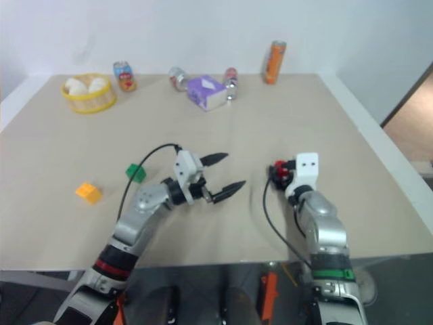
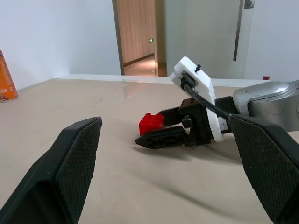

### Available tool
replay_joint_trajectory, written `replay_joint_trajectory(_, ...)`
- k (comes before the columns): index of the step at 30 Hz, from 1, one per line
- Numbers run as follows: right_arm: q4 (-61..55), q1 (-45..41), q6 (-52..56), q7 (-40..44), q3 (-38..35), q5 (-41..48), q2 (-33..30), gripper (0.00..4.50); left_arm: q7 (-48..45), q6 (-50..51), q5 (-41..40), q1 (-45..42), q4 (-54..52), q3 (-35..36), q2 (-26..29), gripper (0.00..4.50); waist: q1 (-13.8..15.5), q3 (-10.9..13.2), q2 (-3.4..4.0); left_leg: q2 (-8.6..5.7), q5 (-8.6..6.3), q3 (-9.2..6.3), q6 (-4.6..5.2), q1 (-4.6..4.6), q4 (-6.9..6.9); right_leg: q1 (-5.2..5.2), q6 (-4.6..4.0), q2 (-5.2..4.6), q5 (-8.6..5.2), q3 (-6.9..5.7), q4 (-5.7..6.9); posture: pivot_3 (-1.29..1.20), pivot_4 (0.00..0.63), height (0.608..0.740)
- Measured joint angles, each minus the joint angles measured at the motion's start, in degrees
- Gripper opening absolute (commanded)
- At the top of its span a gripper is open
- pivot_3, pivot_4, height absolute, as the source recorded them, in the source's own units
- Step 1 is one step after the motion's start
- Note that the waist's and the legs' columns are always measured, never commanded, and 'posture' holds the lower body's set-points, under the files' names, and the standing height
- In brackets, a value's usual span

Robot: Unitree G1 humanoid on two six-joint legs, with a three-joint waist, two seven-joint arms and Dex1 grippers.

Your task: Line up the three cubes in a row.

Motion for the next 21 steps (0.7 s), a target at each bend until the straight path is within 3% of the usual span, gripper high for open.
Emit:
replay_joint_trajectory(3,0.4,-0.2,-0.4,0.2,0.0,0.0,0.0,1.28,0.2,0.1,-0.1,0.0,0.0,0.3,0.0,4.5,0.0,0.0,0.0,0.0,0.0,-0.01,0.0,0.0,0.0,0.0,0.0,0.0,0.0,-0.01,0.0,0.0,0.15,0.74)
replay_joint_trajectory(9,0.7,-1.1,-1.5,3.5,0.0,1.1,-0.2,1.28,0.4,0.2,-0.1,0.0,-0.1,0.8,0.7,4.5,0.0,0.0,0.01,0.01,0.0,0.0,0.0,0.0,0.0,0.0,0.0,0.02,0.0,0.0,0.0,0.0,0.15,0.74)
replay_joint_trajectory(13,-1.4,-2.2,-2.9,15.8,3.0,3.9,-3.1,1.28,-2.7,1.5,-1.4,2.4,-4.2,2.5,6.6,4.5,-0.6,0.0,0.03,0.12,-0.03,0.0,0.04,0.07,-0.08,-0.01,-0.01,0.13,0.0,0.03,0.0,0.0,0.15,0.74)
replay_joint_trajectory(17,-5.6,-3.1,-6.0,36.8,10.1,6.8,-9.8,1.28,-8.8,4.8,-5.7,9.1,-10.5,6.3,17.0,4.5,-1.4,0.0,0.04,0.28,-0.04,-0.04,0.06,0.1,-0.21,-0.03,-0.17,0.25,-0.1,-0.04,0.0,0.0,0.15,0.74)
replay_joint_trajectory(21,-6.3,-2.9,-9.5,48.4,15.0,7.2,-11.0,1.28,-13.2,6.2,-8.5,12.0,-14.3,8.2,22.4,4.5,-1.4,0.0,0.04,0.3,-0.04,-0.06,0.06,0.11,-0.2,-0.01,-0.24,0.28,-0.14,-0.09,0.0,0.0,0.15,0.74)
